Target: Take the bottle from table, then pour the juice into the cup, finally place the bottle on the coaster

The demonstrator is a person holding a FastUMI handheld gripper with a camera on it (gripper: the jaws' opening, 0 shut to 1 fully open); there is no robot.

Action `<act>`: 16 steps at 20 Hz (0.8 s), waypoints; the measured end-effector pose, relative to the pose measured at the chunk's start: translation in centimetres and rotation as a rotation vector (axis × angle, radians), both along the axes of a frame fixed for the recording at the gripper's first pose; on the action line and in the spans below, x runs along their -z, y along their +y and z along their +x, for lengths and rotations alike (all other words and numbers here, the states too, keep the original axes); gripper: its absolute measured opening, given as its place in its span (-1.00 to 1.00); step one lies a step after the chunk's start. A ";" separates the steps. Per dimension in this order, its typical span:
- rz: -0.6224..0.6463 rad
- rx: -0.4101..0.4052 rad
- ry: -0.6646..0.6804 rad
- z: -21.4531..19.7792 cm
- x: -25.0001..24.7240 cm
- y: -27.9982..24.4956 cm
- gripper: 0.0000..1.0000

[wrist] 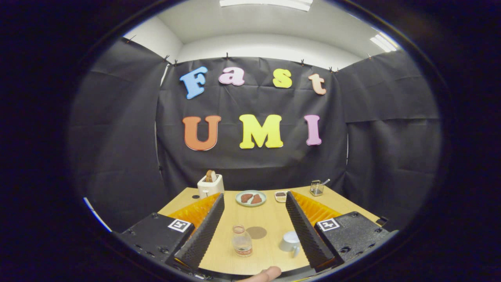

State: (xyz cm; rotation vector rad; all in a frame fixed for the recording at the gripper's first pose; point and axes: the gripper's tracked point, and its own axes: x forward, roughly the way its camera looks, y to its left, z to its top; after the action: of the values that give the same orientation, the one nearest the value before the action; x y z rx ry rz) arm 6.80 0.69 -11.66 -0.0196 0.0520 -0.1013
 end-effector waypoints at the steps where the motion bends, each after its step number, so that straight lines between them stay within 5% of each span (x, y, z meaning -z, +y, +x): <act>1: -0.009 0.003 0.010 0.6 1.3 0.1 1.00; 16: -0.038 0.054 0.002 4.0 13.4 0.9 1.00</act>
State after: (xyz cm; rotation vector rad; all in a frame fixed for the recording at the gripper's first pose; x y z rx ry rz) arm 10.80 1.61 -25.02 -0.0565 0.0522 -0.1561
